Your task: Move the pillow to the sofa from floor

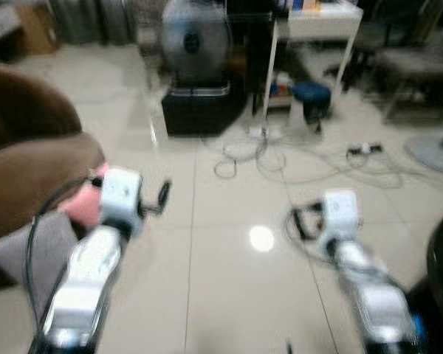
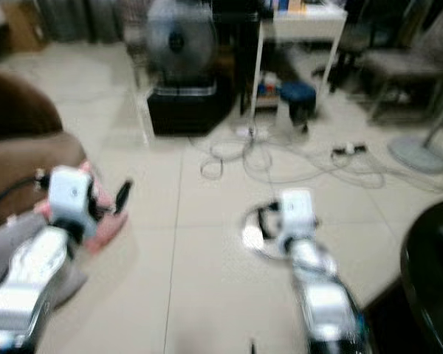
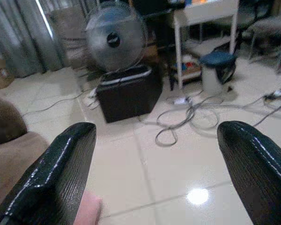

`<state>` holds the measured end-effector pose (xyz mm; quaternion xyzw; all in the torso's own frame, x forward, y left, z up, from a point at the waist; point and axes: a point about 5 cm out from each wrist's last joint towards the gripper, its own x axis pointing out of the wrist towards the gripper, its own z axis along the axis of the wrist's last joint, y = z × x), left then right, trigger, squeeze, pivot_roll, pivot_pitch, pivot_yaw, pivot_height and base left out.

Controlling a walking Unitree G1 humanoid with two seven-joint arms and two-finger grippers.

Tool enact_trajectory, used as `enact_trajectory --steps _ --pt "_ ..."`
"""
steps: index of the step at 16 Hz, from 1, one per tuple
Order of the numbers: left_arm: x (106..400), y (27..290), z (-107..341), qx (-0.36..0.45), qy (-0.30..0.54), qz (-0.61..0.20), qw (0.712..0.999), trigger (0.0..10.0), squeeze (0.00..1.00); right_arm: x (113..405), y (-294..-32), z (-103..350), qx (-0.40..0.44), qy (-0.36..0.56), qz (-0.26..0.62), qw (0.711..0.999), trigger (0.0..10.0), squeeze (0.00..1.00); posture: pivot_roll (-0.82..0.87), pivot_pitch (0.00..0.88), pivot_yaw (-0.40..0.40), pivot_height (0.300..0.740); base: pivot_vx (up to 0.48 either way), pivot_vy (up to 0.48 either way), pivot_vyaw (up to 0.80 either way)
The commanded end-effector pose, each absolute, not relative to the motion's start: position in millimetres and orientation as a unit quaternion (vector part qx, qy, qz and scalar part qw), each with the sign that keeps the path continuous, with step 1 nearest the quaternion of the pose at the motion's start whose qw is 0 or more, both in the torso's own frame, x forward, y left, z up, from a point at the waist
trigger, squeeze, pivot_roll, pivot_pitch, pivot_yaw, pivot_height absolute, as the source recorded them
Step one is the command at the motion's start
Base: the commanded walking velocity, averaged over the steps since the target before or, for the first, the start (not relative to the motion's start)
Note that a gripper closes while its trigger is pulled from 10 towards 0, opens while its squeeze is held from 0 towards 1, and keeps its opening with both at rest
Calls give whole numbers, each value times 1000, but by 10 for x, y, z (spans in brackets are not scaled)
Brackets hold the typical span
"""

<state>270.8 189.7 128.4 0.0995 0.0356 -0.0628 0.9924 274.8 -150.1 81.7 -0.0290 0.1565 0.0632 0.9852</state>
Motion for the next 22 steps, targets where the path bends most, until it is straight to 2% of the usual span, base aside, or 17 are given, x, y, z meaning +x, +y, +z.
enact_trajectory --steps 1,22 --pt "2710 1869 1270 95 40 -66 993 10000 0 2771 -1521 894 -30 141 66 987 10000 0 69 0 30 740 0 401 0" --pt "2686 1874 1248 101 44 -62 992 10000 0 2812 -1500 898 -41 139 76 986 10000 0 81 0 20 740 0 403 0"
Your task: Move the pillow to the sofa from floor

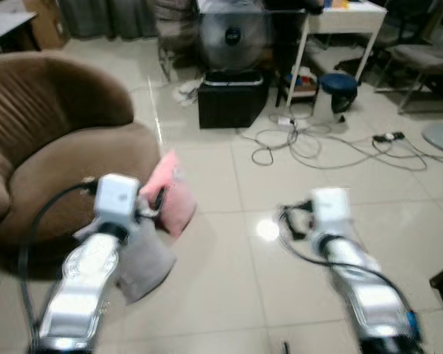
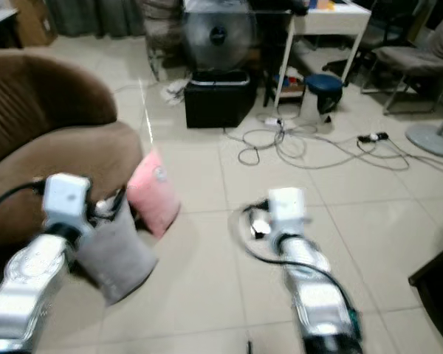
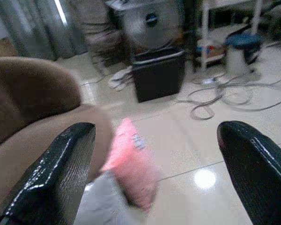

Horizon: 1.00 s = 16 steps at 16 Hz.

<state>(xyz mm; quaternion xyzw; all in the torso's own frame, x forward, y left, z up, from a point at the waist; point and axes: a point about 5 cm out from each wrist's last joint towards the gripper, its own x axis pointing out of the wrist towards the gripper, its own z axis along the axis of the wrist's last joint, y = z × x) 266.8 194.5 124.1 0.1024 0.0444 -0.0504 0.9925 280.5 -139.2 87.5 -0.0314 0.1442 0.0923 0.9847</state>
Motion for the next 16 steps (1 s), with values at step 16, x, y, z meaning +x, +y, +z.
enact_trajectory --steps 16 --pt "2681 1902 1241 104 46 -61 992 10000 0 2814 -1484 885 -40 142 79 986 10000 0 88 0 21 740 0 403 0"
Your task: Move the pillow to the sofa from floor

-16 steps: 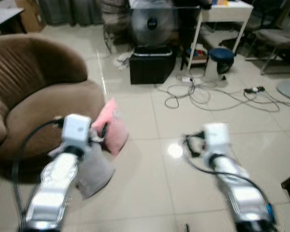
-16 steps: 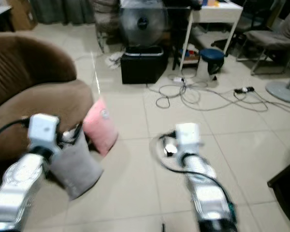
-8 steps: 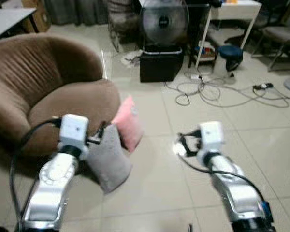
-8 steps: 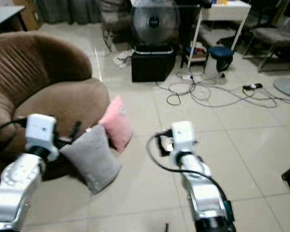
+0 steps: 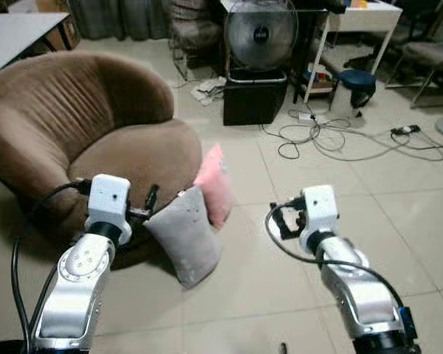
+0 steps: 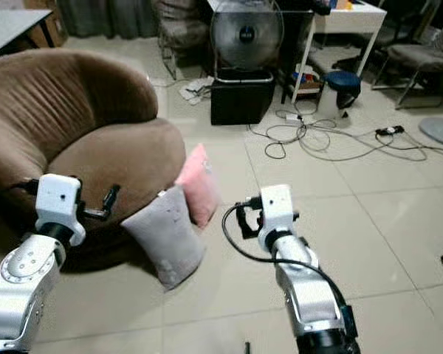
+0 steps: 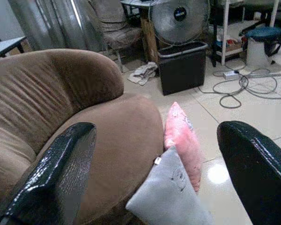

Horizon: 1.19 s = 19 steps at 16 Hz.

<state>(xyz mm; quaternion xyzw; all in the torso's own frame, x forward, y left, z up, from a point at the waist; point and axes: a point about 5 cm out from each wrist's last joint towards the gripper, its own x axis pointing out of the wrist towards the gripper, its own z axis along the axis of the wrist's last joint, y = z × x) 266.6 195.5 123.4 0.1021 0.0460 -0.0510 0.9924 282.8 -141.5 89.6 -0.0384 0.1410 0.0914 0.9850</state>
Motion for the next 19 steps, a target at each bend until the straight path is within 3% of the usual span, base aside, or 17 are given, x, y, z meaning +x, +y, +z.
enact_trajectory --steps 1,5,14,16,19 --pt "2681 1901 1241 104 46 -61 992 10000 0 2815 -1485 886 -40 141 80 986 10000 0 88 0 21 740 0 398 0" --pt "2684 1902 1237 104 46 -62 992 10000 0 2822 -1476 888 -32 141 78 986 10000 0 89 0 22 740 0 404 -130" --pt "2687 1898 1237 105 46 -62 991 10000 0 2827 -1478 881 -27 140 75 987 10000 0 91 0 23 740 0 391 -764" --pt "2686 1877 1266 122 34 -70 990 10000 0 2828 -1480 883 -31 139 77 987 10000 0 91 0 23 740 0 0 -400" --pt "2685 1876 1274 138 31 -71 987 10000 0 2827 -1470 886 -36 136 80 987 10000 0 91 0 23 740 0 -480 0"
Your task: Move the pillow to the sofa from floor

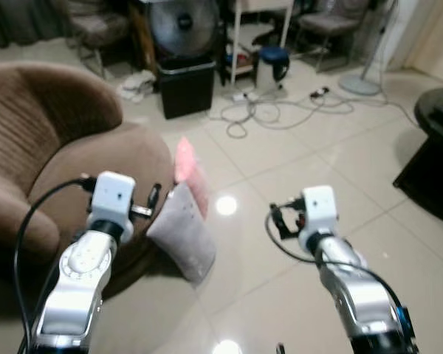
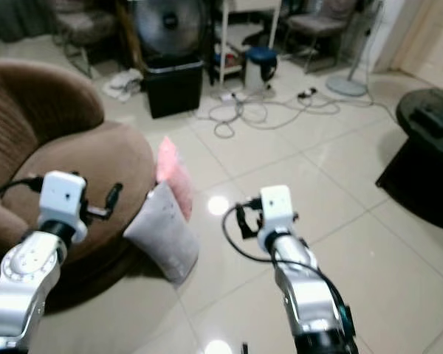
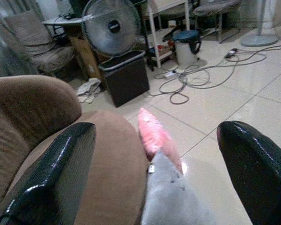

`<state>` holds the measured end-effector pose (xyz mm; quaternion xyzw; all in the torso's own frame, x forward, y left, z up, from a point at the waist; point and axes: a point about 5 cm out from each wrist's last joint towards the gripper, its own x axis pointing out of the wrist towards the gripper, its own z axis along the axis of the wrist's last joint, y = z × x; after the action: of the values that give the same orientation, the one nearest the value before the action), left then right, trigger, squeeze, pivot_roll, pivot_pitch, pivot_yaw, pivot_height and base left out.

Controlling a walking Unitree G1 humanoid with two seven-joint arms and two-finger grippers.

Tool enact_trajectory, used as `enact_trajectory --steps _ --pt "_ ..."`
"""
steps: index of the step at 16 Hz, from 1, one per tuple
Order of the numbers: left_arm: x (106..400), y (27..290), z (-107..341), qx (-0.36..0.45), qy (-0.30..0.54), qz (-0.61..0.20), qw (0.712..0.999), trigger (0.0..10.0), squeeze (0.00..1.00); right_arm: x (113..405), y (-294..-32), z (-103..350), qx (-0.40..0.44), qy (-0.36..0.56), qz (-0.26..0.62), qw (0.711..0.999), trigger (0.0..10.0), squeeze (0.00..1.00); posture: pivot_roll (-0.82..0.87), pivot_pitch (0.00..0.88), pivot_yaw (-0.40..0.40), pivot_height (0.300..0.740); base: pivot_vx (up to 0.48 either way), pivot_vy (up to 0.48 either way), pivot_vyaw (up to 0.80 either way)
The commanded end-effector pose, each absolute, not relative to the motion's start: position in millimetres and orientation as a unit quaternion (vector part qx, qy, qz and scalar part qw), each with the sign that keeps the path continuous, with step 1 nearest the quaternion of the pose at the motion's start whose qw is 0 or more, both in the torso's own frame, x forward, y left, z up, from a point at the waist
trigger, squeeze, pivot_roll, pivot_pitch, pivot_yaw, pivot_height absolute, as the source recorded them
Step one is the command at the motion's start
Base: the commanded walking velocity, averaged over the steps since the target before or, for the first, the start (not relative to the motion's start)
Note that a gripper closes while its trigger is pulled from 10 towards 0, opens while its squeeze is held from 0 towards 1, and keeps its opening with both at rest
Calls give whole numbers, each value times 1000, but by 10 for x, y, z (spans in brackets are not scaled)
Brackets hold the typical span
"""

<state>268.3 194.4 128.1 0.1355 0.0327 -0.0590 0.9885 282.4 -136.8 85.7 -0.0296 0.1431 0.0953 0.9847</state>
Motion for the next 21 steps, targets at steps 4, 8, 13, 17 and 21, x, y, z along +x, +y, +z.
enact_trajectory --steps 4,8,13,17,21 --pt "2705 1903 1300 110 16 -55 992 10000 0 2832 -1475 889 -39 134 81 987 10000 0 88 0 24 740 0 -120 0" --pt "2697 1888 1294 117 12 -68 991 10000 0 2845 -1466 897 -44 132 82 987 10000 0 88 0 24 740 0 0 0" --pt "2666 1881 1270 119 11 -73 990 10000 0 2857 -1472 893 -49 131 87 986 10000 0 96 0 14 740 302 0 0" --pt "2659 1879 1257 120 13 -75 990 10000 0 2862 -1470 892 -51 131 89 986 10000 0 96 0 14 740 334 0 0" --pt "2647 1881 1250 123 15 -75 989 10000 0 2859 -1468 888 -65 132 98 984 10000 0 97 0 13 740 334 0 0"
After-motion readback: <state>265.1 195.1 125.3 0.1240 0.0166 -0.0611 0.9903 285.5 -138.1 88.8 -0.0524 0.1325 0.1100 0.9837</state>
